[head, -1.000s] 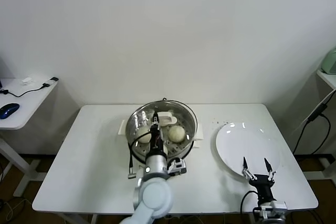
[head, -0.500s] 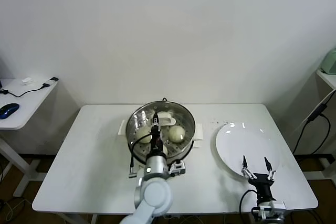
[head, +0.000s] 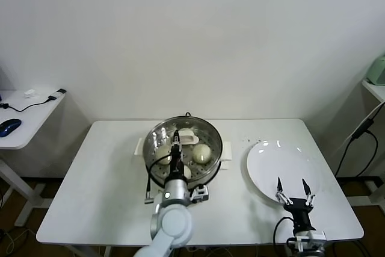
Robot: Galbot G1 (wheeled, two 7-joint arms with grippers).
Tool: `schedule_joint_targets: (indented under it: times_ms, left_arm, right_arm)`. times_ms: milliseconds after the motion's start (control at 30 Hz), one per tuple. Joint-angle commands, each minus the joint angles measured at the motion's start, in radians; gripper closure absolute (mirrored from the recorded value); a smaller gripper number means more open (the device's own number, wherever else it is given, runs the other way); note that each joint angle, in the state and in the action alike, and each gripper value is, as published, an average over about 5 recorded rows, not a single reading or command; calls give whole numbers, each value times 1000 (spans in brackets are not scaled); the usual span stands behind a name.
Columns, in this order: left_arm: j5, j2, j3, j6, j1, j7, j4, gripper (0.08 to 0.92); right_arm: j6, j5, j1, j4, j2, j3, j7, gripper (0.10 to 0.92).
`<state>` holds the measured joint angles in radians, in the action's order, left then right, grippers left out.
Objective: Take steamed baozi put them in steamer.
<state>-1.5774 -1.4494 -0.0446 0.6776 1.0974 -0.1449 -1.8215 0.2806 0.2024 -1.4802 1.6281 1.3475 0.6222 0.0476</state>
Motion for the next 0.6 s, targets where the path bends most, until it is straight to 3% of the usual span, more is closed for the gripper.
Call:
schedule_joint_targets:
  times_ms: [33, 300, 600]
  left_arm:
    - [-3, -4, 2, 7, -4, 5, 18, 830]
    - [34, 12, -6, -1, 2, -5, -34, 611]
    - [181, 71, -36, -3, 34, -18, -203, 351]
  right_arm:
    - [-1, -4, 5, 3, 1, -2, -2, 203]
    - [-22, -5, 11, 10, -2, -9, -9, 203]
    - [-32, 23, 24, 12, 1, -31, 7, 203]
